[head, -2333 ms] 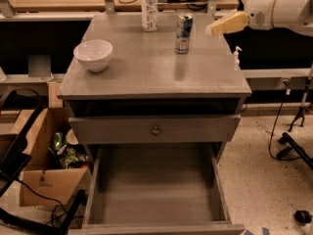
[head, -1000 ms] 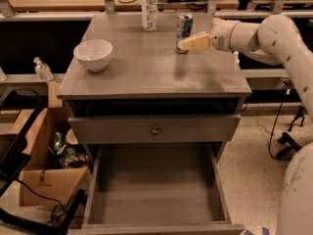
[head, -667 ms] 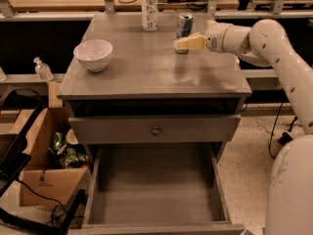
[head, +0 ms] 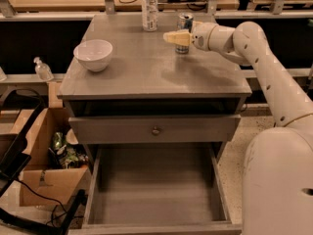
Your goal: Place redbull can into middle drawer
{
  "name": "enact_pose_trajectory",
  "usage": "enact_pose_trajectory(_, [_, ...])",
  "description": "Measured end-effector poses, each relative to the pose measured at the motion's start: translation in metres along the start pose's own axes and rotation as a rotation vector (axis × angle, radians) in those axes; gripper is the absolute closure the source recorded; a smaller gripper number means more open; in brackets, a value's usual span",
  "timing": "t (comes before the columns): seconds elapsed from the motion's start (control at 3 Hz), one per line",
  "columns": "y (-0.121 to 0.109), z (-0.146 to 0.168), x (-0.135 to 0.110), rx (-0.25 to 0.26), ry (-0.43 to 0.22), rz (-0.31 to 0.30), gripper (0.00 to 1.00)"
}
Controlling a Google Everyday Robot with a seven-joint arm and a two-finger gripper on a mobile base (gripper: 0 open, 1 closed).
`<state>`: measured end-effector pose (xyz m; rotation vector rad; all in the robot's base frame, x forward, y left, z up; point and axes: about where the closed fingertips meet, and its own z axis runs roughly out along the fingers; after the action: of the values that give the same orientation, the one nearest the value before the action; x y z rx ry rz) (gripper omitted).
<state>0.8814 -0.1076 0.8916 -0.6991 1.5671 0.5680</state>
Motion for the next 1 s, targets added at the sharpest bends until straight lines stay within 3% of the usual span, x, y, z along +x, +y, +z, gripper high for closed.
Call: enact_pose_trajectory(1.0, [0.0074, -0.0022, -0.0143, -0.054, -0.041, -0.003, 0.96])
